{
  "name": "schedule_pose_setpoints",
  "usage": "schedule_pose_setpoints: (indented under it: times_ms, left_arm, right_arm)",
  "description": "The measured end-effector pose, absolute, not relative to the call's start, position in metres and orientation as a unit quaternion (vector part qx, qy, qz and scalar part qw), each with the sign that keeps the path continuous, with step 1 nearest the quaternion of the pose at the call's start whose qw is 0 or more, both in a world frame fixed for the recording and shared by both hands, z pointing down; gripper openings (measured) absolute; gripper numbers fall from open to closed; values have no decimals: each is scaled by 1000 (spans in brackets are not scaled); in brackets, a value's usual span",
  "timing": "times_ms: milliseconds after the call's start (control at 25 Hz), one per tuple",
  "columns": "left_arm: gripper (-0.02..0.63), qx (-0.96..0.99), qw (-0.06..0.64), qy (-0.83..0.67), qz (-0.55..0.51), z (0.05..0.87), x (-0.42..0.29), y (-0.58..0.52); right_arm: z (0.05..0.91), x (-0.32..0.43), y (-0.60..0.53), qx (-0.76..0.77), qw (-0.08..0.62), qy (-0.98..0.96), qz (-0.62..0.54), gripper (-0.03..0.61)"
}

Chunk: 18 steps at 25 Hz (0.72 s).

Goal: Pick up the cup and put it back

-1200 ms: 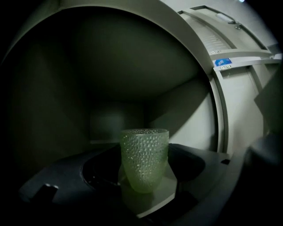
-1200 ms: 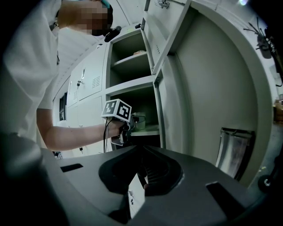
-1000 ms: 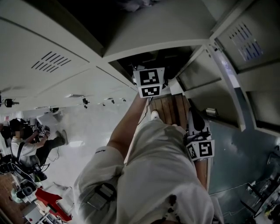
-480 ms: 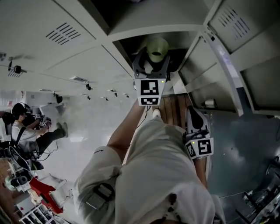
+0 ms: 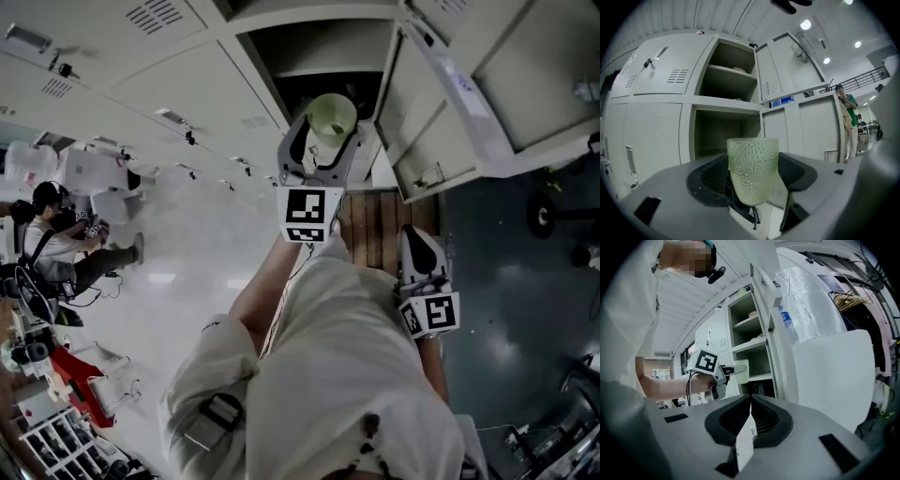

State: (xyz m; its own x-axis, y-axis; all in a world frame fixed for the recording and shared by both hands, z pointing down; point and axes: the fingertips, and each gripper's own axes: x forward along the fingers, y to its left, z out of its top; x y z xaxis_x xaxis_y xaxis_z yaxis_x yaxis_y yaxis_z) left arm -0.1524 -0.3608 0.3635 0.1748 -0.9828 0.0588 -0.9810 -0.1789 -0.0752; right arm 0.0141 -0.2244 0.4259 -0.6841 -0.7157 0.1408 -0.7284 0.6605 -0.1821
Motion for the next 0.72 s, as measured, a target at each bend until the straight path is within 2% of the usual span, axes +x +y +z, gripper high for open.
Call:
schedule_pose_setpoints:
  times_ms: [440, 720]
  left_arm:
    - [331, -744, -30, 666, -38, 374, -99, -227]
    - [333, -722, -38, 690, -19, 368, -104, -146]
  right_arm:
    - [438, 97, -158, 382, 19, -913, 140, 26]
    - [438, 108, -145, 368, 12, -918, 149, 26]
